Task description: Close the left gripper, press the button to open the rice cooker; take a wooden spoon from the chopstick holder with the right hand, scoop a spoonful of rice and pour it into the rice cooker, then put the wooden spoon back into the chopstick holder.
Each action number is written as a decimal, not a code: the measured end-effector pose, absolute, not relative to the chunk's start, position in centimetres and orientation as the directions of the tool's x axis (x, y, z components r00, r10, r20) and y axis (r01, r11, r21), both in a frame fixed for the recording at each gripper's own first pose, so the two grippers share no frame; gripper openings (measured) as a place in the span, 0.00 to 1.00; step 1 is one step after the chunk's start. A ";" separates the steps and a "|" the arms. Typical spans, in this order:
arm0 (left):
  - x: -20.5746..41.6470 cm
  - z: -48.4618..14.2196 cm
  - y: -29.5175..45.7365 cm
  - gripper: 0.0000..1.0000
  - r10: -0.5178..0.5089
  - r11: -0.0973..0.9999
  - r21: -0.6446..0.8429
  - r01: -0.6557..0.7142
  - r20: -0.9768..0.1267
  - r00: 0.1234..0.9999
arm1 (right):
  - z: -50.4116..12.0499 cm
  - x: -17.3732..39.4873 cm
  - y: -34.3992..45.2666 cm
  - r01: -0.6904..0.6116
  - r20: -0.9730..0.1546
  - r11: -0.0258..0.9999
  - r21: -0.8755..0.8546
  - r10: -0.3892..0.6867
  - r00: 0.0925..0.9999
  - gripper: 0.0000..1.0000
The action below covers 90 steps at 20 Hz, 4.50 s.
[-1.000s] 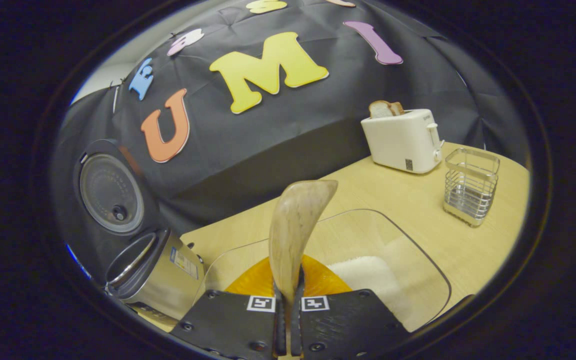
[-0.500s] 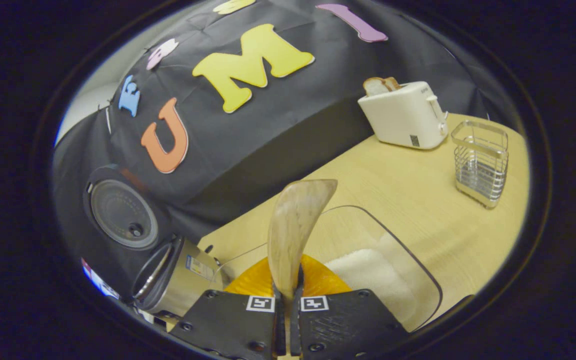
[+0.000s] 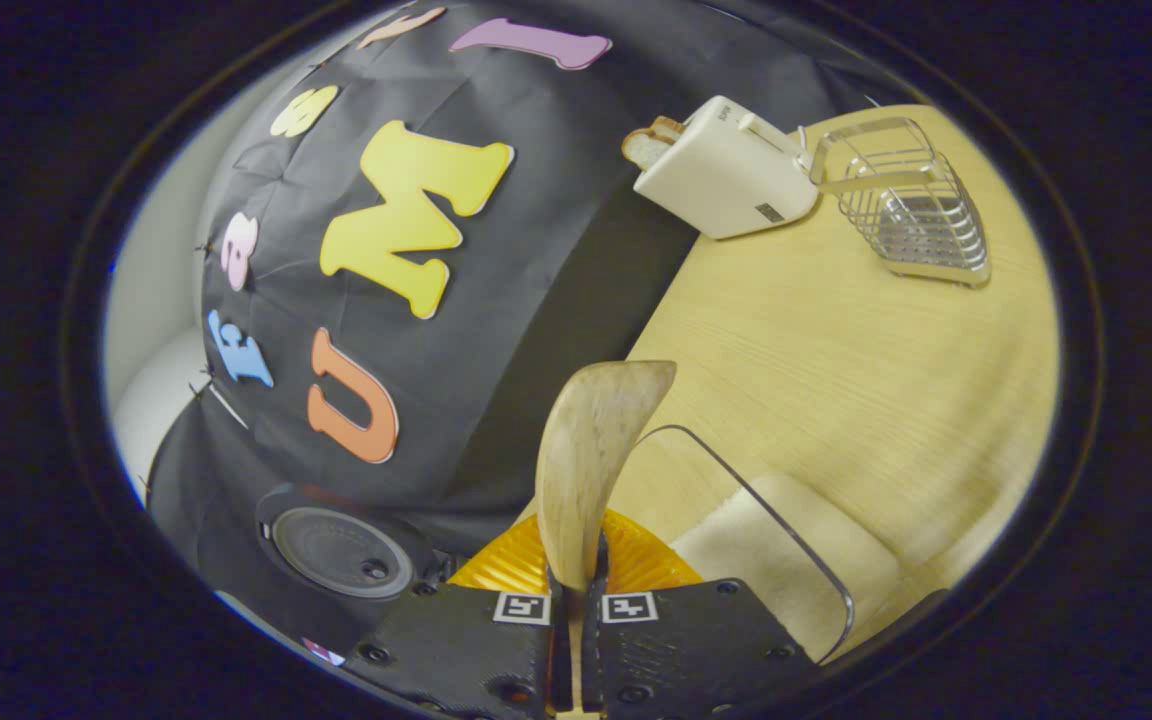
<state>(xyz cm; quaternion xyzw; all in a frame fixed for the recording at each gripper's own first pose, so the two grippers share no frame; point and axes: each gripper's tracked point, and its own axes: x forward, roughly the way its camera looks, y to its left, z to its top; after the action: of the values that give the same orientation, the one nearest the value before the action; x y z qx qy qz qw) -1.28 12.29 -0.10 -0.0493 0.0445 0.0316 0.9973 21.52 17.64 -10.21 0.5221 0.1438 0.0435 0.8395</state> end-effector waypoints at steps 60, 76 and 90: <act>-4.5 1.0 24.3 0.97 0.281 0.958 -0.042 -0.283 -0.052 0.958 | 7.6 26.8 46.5 -0.315 0.015 0.949 -0.002 0.315 0.949 0.04; -4.6 1.2 23.7 0.97 0.277 0.960 -0.025 -0.279 -0.046 0.960 | 8.1 23.9 51.1 -0.343 0.070 0.829 -0.441 0.413 0.908 0.05; -3.8 1.2 21.6 0.97 0.257 0.966 -0.008 -0.258 -0.049 0.965 | 13.4 23.5 34.8 -0.197 0.145 0.925 -0.325 0.255 0.956 0.05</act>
<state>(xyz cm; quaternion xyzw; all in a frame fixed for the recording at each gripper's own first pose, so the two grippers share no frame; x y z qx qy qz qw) -3.78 21.61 1.19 -0.0073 0.0240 0.1298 0.9912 23.55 34.78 13.40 -0.1555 -0.0928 0.1155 0.9766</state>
